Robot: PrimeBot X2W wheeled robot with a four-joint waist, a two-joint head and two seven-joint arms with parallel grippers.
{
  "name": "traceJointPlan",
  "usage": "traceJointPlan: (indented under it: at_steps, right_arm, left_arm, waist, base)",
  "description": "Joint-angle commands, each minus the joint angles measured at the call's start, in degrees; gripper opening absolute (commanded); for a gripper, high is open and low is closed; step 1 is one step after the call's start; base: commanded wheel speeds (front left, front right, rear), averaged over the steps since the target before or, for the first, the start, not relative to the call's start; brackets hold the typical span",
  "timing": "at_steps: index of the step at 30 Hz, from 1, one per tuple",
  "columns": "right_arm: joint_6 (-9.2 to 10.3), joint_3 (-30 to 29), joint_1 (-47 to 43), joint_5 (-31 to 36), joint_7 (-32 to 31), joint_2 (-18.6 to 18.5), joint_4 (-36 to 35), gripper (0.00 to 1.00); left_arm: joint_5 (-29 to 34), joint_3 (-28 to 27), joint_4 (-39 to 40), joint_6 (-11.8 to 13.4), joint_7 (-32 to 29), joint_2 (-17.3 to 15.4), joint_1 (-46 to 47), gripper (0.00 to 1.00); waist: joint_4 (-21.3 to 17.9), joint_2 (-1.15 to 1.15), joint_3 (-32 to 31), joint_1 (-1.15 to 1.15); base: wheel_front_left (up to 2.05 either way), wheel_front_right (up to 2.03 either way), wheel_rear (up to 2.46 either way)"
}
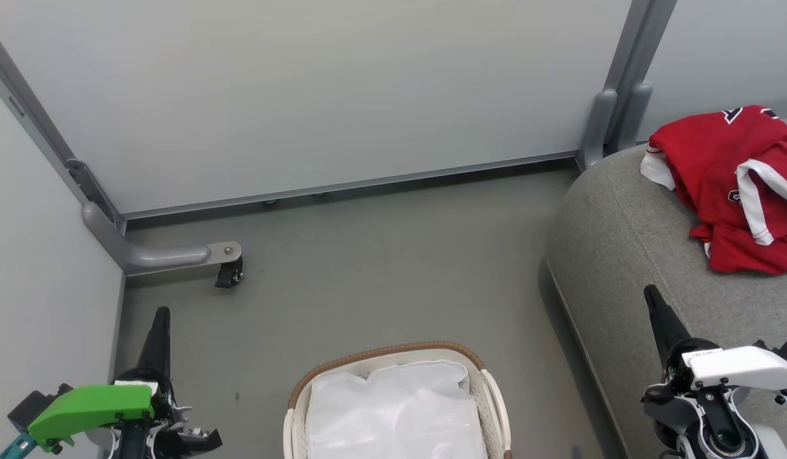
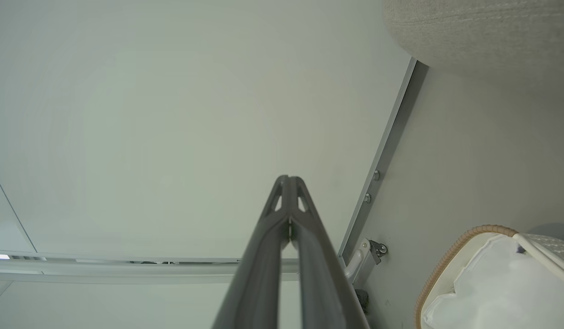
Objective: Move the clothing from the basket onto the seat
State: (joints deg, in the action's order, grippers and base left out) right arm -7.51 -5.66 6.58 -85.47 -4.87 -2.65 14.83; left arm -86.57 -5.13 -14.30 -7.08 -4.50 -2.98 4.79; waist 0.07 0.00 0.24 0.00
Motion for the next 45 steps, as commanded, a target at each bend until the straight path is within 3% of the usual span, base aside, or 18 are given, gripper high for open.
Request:
traceJointPlan:
  at_steps: [1, 16, 45]
  right_arm:
    - [0.03, -0.3, -0.4, -1.2, -0.3, -0.3, -0.5, 0.00]
    - [0.03, -1.0, -0.7, -7.1, -1.9, -0.4, -1.0, 0.00]
    - [0.03, -1.0, -0.7, -7.0, -1.8, -0.4, -0.9, 0.00]
  left_arm:
    - [-1.2, -0.3, 0.3, -0.3, -0.4, -0.3, 1.3, 0.00]
    - [-6.2, -1.3, 0.4, -0.6, -2.0, -0.3, 1.9, 0.00]
    - [-6.0, -1.4, 0.3, -0.6, -2.0, -0.1, 1.7, 0.00]
  waist:
    - [0.0, 0.00, 0.0, 0.00]
    - [-0.1, 0.00, -0.1, 0.00]
    - [-0.1, 0.00, -0.1, 0.00]
  base:
    - [0.00, 0.00, 0.00]
    - [0.00, 0.00, 0.00]
    - [0.00, 0.00, 0.00]
